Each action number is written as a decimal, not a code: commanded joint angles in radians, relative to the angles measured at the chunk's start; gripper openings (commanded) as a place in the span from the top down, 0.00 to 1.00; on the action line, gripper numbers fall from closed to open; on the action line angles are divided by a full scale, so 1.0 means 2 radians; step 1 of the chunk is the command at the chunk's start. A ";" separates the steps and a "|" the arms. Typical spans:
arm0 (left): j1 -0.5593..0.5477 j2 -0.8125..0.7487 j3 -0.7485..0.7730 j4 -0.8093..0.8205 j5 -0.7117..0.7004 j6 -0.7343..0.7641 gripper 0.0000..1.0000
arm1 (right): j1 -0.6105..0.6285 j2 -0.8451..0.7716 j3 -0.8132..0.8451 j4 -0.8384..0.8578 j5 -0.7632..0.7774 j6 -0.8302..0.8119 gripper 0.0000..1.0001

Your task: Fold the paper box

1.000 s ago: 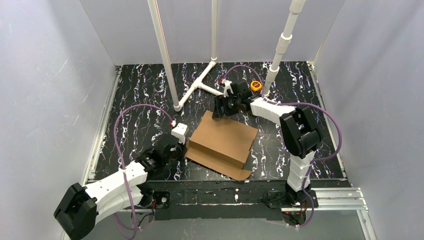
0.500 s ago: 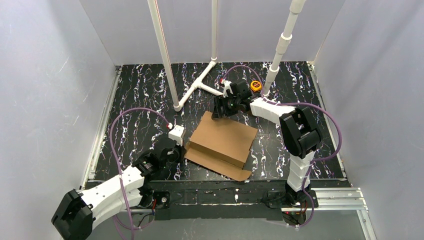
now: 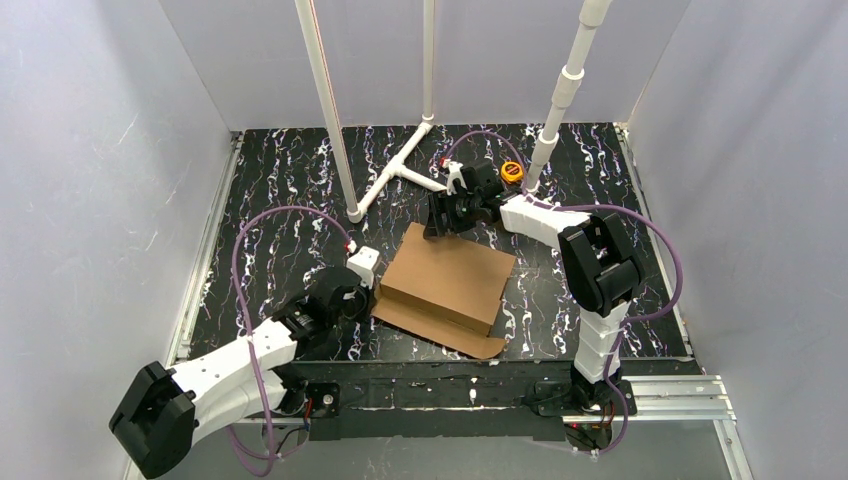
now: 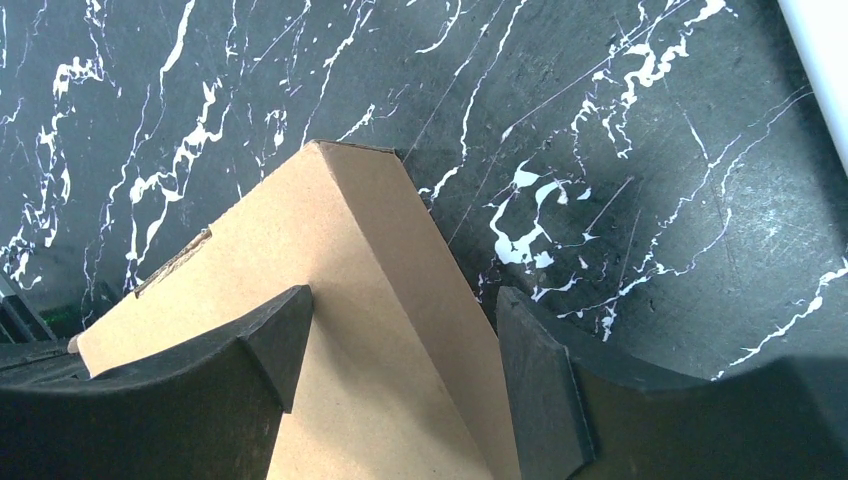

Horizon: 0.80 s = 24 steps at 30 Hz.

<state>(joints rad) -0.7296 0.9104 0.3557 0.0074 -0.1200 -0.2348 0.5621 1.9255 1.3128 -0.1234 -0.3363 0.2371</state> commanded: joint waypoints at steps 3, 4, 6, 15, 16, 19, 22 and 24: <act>-0.007 -0.018 0.017 -0.001 0.004 0.004 1.00 | -0.003 0.013 0.005 -0.009 0.019 -0.004 0.25; -0.008 -0.024 0.015 -0.001 0.004 0.004 1.00 | -0.003 0.014 0.005 -0.010 0.019 -0.004 0.25; -0.007 -0.032 0.016 -0.008 0.005 0.004 1.00 | -0.003 0.015 0.005 -0.010 0.020 -0.004 0.25; -0.010 -0.048 0.015 -0.036 0.003 -0.013 1.00 | -0.003 0.017 0.005 -0.012 0.023 -0.004 0.25; -0.010 -0.049 0.015 -0.037 0.004 -0.014 1.00 | -0.003 0.018 0.005 -0.012 0.022 -0.004 0.25; -0.011 -0.044 0.017 -0.036 0.005 -0.011 1.00 | -0.003 0.019 0.006 -0.012 0.019 -0.004 0.25; -0.010 -0.026 0.027 -0.039 0.009 -0.007 1.00 | -0.003 0.018 0.006 -0.013 0.018 -0.004 0.25; -0.010 -0.016 0.035 -0.040 0.008 -0.006 1.00 | -0.003 0.018 0.006 -0.013 0.016 -0.005 0.26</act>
<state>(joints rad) -0.7437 0.8536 0.3660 -0.0555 -0.1150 -0.2543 0.5606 1.9270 1.3128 -0.1207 -0.3439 0.2417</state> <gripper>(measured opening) 0.011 0.750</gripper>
